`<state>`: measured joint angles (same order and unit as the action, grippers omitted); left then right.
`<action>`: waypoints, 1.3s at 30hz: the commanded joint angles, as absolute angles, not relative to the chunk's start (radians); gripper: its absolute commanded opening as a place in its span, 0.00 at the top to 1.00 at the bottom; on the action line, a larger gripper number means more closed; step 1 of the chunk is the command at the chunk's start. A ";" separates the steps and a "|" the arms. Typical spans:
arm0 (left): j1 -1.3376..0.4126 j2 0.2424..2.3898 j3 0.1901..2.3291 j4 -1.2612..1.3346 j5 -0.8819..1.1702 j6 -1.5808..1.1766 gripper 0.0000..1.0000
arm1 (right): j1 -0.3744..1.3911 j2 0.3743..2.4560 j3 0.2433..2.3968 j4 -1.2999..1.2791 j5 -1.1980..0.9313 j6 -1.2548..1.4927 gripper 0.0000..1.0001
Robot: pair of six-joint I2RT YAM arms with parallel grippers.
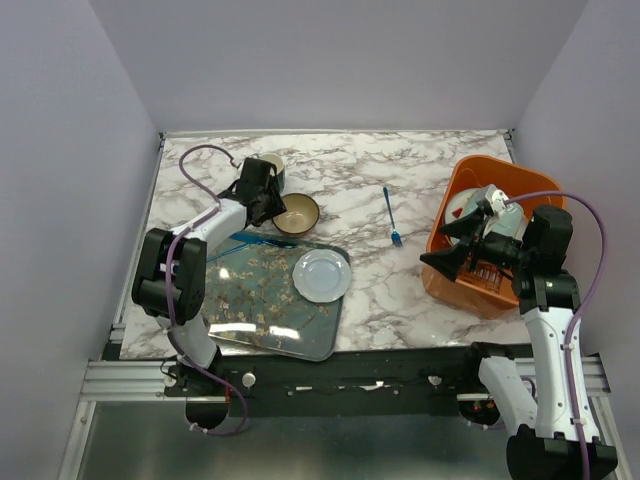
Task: Place the mixed dishes into the plastic bin
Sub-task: Pick up the bowl from the center of the board.
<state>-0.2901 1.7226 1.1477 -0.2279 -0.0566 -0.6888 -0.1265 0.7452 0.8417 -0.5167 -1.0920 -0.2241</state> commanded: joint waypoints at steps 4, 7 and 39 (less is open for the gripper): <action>-0.316 1.786 1.204 -0.314 -0.161 -0.635 0.54 | -0.132 0.735 0.828 -0.502 -1.077 -0.212 0.04; -0.318 1.787 1.201 -0.313 -0.155 -0.632 0.63 | -0.132 0.736 0.828 -0.502 -1.074 -0.212 0.04; -0.736 1.296 0.946 0.034 -0.210 -0.828 1.00 | -0.132 0.749 0.792 -0.437 -1.123 -0.143 0.00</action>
